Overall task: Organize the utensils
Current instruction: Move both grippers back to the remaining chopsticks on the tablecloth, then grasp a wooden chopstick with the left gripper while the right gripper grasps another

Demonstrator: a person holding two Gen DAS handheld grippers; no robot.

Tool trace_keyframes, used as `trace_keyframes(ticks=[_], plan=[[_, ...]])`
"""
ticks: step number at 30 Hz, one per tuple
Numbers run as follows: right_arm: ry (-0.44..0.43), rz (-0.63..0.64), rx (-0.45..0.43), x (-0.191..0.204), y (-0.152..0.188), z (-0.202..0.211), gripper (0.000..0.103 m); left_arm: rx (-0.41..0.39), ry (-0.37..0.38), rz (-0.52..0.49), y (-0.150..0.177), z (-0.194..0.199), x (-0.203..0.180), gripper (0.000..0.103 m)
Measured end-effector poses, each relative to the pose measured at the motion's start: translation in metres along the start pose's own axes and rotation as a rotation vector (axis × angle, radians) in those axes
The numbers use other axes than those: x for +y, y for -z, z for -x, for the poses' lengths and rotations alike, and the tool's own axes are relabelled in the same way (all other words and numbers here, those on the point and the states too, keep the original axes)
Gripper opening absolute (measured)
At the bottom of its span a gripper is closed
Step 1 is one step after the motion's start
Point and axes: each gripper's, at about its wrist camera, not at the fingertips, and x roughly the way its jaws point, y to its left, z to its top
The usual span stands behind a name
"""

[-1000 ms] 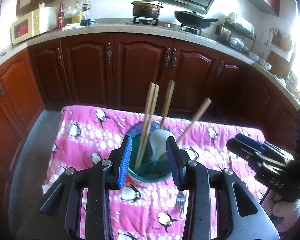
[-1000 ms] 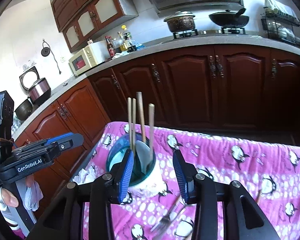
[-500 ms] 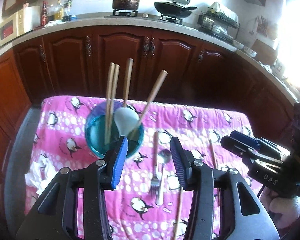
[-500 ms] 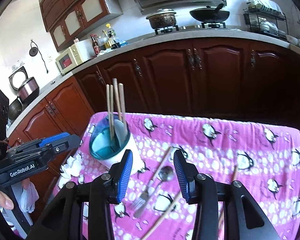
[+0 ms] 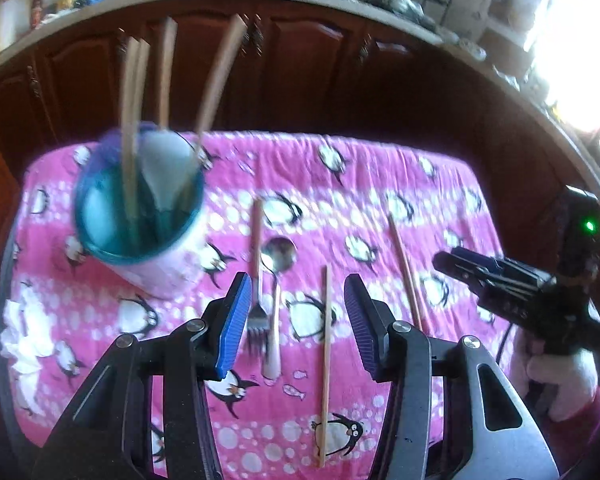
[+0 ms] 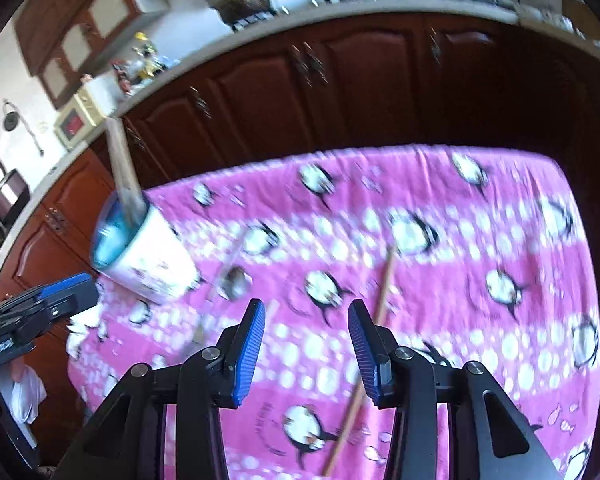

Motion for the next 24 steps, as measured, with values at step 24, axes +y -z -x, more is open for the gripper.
trace_keyframes(ticks=[24], plan=[[0.018, -0.074, 0.175, -0.071, -0.046, -0.105, 0.037, 0.247, -0.054, -0.167, -0.011, -0.152, -0.047, 0.041]])
